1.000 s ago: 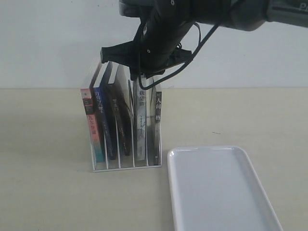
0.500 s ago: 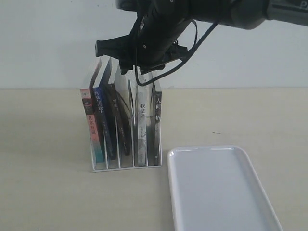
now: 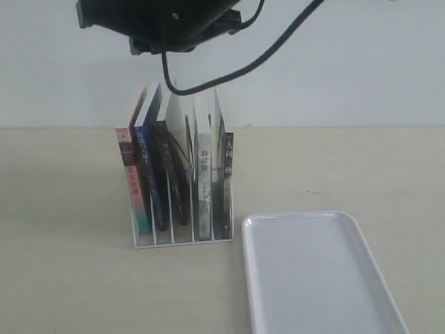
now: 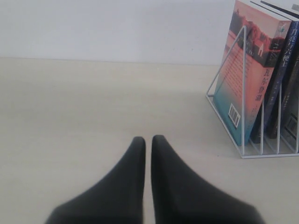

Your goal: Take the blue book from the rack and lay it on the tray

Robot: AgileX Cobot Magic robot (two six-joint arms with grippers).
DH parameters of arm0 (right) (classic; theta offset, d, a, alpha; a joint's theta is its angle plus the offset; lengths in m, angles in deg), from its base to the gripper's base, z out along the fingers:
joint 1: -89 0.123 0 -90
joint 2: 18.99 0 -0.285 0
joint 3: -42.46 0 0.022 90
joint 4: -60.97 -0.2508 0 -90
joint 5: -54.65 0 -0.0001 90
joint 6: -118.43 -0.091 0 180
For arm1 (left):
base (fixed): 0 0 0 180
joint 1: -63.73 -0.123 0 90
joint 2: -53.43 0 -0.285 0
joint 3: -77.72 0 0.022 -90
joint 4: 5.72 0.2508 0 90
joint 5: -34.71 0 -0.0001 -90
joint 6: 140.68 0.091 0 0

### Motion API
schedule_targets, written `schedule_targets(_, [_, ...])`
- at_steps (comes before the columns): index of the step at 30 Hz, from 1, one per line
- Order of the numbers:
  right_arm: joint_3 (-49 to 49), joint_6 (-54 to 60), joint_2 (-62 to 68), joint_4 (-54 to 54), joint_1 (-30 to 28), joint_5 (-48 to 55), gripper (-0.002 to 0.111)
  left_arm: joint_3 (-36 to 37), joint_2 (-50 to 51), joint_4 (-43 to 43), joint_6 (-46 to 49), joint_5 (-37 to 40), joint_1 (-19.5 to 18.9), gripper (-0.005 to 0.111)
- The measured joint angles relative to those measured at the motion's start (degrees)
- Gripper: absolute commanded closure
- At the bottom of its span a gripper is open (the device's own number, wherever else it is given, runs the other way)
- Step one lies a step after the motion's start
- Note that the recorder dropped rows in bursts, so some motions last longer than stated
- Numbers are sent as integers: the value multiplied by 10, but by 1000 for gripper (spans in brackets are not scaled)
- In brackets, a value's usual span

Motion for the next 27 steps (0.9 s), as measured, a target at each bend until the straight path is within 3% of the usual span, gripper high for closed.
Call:
schedule_targets(10, [-13,-28,61,5,-1,0,70,0,0,0,0,0,0,103])
schedule_targets(27, [-260,-23,125,18,21,251,70,0,0,0,0,0,0,103])
